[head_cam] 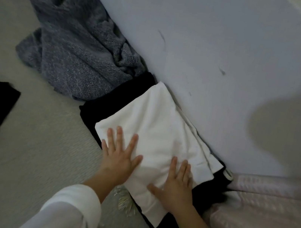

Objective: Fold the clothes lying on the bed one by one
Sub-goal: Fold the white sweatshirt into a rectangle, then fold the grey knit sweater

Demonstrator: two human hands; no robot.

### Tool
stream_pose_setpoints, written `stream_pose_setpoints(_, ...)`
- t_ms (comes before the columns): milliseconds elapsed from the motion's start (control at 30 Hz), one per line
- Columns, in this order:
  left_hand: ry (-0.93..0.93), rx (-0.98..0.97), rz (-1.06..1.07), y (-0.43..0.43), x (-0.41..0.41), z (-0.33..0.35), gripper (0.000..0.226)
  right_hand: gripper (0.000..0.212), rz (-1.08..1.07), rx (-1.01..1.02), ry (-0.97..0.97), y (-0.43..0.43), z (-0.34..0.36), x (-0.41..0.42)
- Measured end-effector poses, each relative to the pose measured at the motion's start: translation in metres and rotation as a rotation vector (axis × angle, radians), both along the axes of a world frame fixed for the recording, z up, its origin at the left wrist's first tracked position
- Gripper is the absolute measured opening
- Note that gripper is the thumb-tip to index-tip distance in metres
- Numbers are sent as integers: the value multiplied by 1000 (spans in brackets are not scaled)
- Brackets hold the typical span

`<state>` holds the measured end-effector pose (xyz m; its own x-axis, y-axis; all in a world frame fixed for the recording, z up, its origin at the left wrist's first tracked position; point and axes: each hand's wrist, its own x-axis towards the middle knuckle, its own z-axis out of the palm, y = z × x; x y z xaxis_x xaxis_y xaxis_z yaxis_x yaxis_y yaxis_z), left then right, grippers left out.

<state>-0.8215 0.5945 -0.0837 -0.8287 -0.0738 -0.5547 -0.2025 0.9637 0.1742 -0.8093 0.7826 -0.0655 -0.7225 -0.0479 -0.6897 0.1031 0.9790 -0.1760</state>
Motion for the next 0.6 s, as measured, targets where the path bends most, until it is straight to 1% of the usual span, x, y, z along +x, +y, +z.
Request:
stream_pose_setpoints(167,-94,82,-27,-8,-8,16,73,122,33,65,-79,-4,9,-7)
stream_pose_setpoints(233,-56,157,-11,-19,-5,26,66,123,51,112,-141,-11,17,-16)
stream_pose_setpoints(267,0,211,25,-27,-5,31,62,120,75,145,-164,-16,24,-24)
stream_pose_setpoints(300,89,265,87,-36,-5,35,58,107,132,184,-172,-23,32,-34)
stream_pose_setpoints(333,202,301,176,-46,-6,39,55,83,232,220,-154,-34,41,-45)
stream_pose_setpoints(367,314,309,278,-56,-8,41,52,54,344,239,-113,-47,51,-56)
stream_pose_setpoints(400,395,307,388,-67,-10,42,51,31,427,245,-60,-64,61,-68)
stream_pose_setpoints(433,440,313,496,-79,-11,43,50,19,465,223,8,-83,68,-79)
stream_pose_setpoints(467,457,328,589,-92,-10,40,50,18,461,156,91,-101,72,-88)
stream_pose_setpoints(500,452,329,650,-106,-7,34,51,22,434,59,171,-120,73,-96)
stream_pose_setpoints(533,430,308,682,-119,-2,25,53,26,400,-43,237,-140,73,-101)
stream_pose_setpoints(600,372,233,710,-148,16,4,56,34,377,-192,300,-176,70,-108)
